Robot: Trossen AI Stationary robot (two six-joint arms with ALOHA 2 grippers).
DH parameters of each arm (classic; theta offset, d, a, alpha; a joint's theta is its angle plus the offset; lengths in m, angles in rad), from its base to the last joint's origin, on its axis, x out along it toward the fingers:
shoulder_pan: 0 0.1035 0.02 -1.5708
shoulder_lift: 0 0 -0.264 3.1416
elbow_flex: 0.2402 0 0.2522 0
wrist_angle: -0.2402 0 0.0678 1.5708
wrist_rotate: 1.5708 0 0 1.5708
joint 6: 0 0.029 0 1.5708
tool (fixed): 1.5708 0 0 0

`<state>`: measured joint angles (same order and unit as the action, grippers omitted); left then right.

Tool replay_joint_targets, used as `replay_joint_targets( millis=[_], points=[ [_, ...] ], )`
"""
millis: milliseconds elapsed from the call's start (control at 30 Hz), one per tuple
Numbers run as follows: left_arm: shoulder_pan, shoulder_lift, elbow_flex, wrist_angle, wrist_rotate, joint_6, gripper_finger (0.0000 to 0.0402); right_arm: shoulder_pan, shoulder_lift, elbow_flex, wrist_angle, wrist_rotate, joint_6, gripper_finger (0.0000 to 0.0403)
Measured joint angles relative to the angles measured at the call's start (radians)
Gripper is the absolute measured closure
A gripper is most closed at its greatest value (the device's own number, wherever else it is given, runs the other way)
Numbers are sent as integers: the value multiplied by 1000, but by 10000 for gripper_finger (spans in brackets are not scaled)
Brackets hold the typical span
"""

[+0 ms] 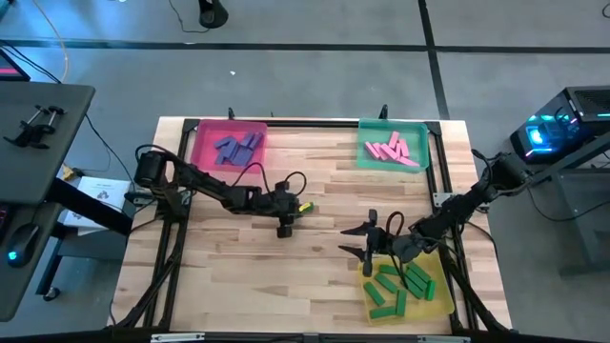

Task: Sort blocks
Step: Put the green block into the yellow bin

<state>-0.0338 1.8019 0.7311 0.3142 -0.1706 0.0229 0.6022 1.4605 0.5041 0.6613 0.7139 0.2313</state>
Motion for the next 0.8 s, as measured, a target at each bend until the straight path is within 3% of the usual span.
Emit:
replay_joint_targets(
  millis=[167,667,800],
  points=[
    [-7,6,0,-8,-148,-52,265,0,0,0,-7,0,3,226],
    [7,100,4,45,-118,-57,266,0,0,0,-6,-13,11,226],
    [-2,96,3,57,-111,-48,290,0,0,0,-7,-23,28,226]
  ],
)
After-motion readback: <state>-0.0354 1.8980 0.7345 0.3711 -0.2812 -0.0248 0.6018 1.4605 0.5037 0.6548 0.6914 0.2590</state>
